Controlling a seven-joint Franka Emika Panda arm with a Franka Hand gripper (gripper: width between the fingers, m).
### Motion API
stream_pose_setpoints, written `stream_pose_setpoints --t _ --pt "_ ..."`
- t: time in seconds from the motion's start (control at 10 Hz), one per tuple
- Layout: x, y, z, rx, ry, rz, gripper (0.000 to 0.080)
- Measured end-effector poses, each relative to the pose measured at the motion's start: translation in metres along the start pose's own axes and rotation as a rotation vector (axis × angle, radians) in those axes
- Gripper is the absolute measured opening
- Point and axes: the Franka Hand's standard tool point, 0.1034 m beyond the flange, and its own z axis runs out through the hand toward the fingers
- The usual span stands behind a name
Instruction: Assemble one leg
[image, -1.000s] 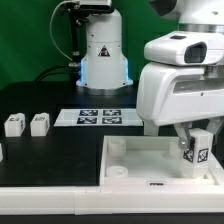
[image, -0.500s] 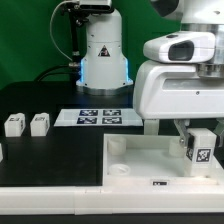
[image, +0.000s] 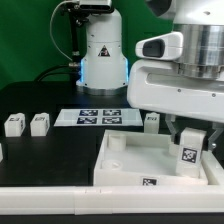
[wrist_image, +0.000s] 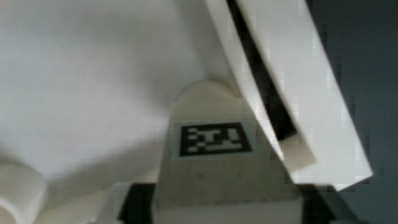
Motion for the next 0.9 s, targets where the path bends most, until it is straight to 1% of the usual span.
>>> stream_pose_setpoints --t 0.1,0.4,0.5,0.6,0.7,0.8,0.9 --pt "0.0037 0.0046 0.0007 -0.002 0.009 0.05 0.03" --pt "0.005 0.0071 0.0011 -0.008 0.012 0.026 0.0319" --pt "0.005 0.007 0.0011 -0.008 0.012 -0.008 0.0504" --pt "0.0045 0.0064 0.0012 -0.008 0.012 -0.013 0.0607" --pt "0.0037 0.0057 0.0013 -0.008 0.012 -0.037 0.0607" --pt "0.0038 0.0057 0.0013 -0.008 0.012 -0.037 0.0641" --pt "0.0037 0.0057 0.0013 -0.008 0.012 -0.037 0.0641"
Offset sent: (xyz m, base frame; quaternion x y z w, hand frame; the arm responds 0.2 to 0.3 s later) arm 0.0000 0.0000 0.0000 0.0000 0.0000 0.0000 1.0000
